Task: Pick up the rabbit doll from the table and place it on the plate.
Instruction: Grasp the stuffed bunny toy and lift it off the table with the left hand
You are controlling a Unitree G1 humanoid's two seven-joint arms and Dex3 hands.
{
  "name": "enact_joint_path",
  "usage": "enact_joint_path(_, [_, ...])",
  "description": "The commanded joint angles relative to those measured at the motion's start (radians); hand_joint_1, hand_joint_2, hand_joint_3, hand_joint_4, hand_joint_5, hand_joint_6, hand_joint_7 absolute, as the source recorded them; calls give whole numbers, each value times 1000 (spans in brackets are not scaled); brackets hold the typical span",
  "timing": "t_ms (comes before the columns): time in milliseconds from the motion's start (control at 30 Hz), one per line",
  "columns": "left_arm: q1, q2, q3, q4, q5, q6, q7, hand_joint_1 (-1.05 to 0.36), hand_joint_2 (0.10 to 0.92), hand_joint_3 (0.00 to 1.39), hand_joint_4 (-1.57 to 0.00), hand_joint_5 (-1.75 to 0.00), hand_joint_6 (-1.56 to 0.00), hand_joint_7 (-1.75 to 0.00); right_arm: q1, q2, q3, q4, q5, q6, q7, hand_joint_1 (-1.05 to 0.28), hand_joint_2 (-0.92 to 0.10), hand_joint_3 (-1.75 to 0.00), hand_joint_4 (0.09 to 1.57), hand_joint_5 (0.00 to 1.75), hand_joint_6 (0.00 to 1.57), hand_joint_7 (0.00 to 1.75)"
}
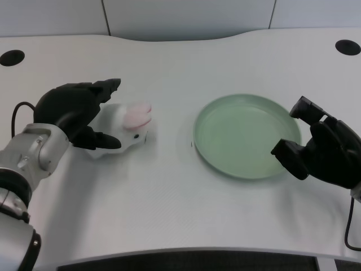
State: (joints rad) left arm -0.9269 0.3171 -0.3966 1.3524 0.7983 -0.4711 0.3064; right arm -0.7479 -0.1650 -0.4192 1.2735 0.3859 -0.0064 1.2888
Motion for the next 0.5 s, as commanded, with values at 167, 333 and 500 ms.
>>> enact_joint_path(167, [41, -27, -8, 25, -48, 78, -50, -903, 921, 99, -306, -38, -185, -10, -9, -7, -1, -3, 1, -5, 5, -617, -918, -67, 1071, 1746, 797, 1746])
enact_joint_path(333, [50, -56, -38, 30, -30, 127, -39, -831, 920, 35, -297, -15, -97, 0, -9, -8, 2, -6, 1, 4, 15, -618, -915, -61, 1069, 1746, 807, 1746])
enact_joint_path(500, [68, -84, -85, 33, -5, 161, 40, -442, 822, 1, -618, -119, -337, -41, -7, -6, 0, -7, 5, 0, 37, -611, -918, -60, 1060, 1746, 803, 1746])
